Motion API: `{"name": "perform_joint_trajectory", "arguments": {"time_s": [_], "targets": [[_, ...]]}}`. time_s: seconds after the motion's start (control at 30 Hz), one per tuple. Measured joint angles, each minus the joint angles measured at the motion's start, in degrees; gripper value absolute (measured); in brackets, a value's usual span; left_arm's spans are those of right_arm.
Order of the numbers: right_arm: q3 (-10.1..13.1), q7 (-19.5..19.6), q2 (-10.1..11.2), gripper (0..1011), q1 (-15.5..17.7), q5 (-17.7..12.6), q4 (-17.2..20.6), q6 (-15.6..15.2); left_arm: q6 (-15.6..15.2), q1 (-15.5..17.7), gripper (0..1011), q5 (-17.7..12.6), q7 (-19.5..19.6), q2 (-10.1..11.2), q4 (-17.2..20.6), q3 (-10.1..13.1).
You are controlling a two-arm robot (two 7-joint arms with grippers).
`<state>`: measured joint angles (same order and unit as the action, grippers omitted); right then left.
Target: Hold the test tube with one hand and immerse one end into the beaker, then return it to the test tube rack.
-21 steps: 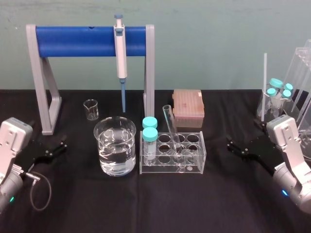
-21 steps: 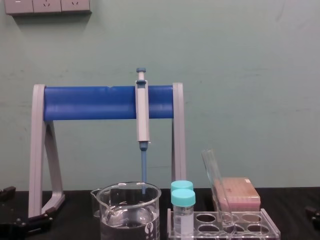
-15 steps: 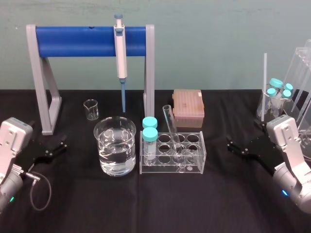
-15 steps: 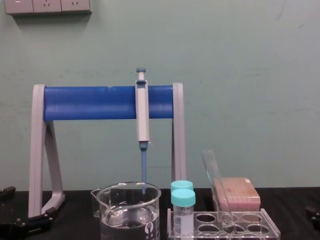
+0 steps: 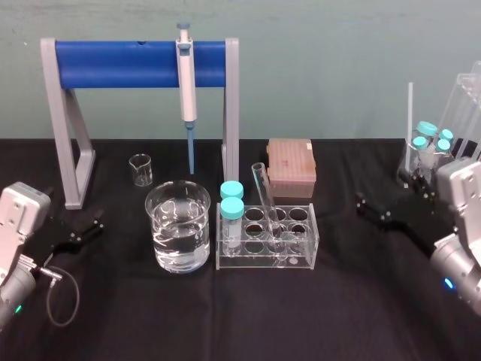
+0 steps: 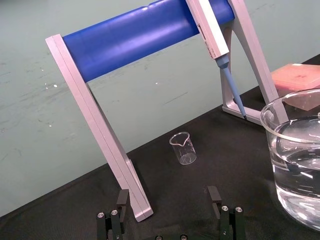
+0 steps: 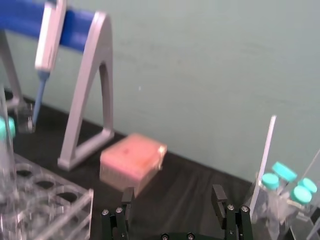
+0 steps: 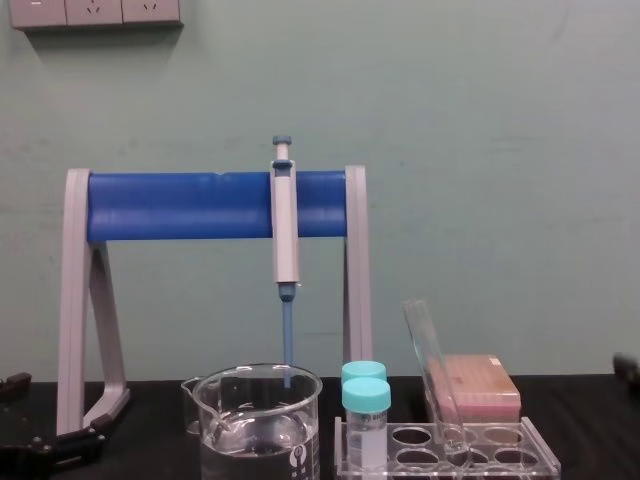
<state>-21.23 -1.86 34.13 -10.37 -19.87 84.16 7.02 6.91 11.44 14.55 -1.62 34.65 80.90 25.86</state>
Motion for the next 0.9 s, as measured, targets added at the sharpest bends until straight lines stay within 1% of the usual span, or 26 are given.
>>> {"name": "perform_joint_trajectory", "arguments": {"time_s": [0.07, 0.13, 0.17, 0.2, 0.27, 0.3, 0.43, 0.47, 0.67, 0.9], "targets": [[1.3, -0.8, -0.4, 1003, 0.1, -1.7, 1.2, 0.4, 0.0, 0.0, 1000, 0.0, 0.0, 0.0, 0.0, 0.0], [1.9, -1.7, -0.7, 1002, 0.0, -2.7, 2.0, 0.7, 0.0, 0.0, 1000, 0.0, 0.0, 0.0, 0.0, 0.0], [2.1, -2.2, -0.8, 1002, -0.1, -3.1, 2.3, 0.9, 0.0, 0.0, 1000, 0.0, 0.0, 0.0, 0.0, 0.0], [2.6, -3.5, -1.0, 1003, -0.3, -4.0, 2.9, 1.2, 0.0, 0.0, 1000, 0.0, 0.0, 0.0, 0.0, 0.0], [2.7, -4.9, -1.3, 1002, -0.7, -4.7, 3.4, 1.5, 0.0, 0.0, 1000, 0.0, 0.0, 0.0, 0.0, 0.0], [2.5, -6.3, -1.5, 1003, -1.0, -5.1, 3.8, 1.8, 0.0, 0.0, 1000, 0.0, 0.0, 0.0, 0.0, 0.0], [1.6, -9.8, -1.7, 1002, -1.7, -5.7, 4.3, 2.1, 0.0, 0.0, 1000, 0.0, 0.0, 0.0, 0.0, 0.0], [1.1, -11.3, -1.8, 1002, -2.0, -5.8, 4.5, 2.1, 0.0, 0.0, 1000, 0.0, 0.0, 0.0, 0.0, 0.0], [-0.5, -16.3, -2.3, 1003, -2.6, -6.1, 4.6, 1.6, 0.0, 0.0, 1000, 0.0, 0.0, 0.0, 0.0, 0.0], [-1.0, -19.5, -2.7, 1003, -2.7, -6.1, 4.3, 0.8, 0.0, 0.0, 1000, 0.0, 0.0, 0.0, 0.0, 0.0]]}}
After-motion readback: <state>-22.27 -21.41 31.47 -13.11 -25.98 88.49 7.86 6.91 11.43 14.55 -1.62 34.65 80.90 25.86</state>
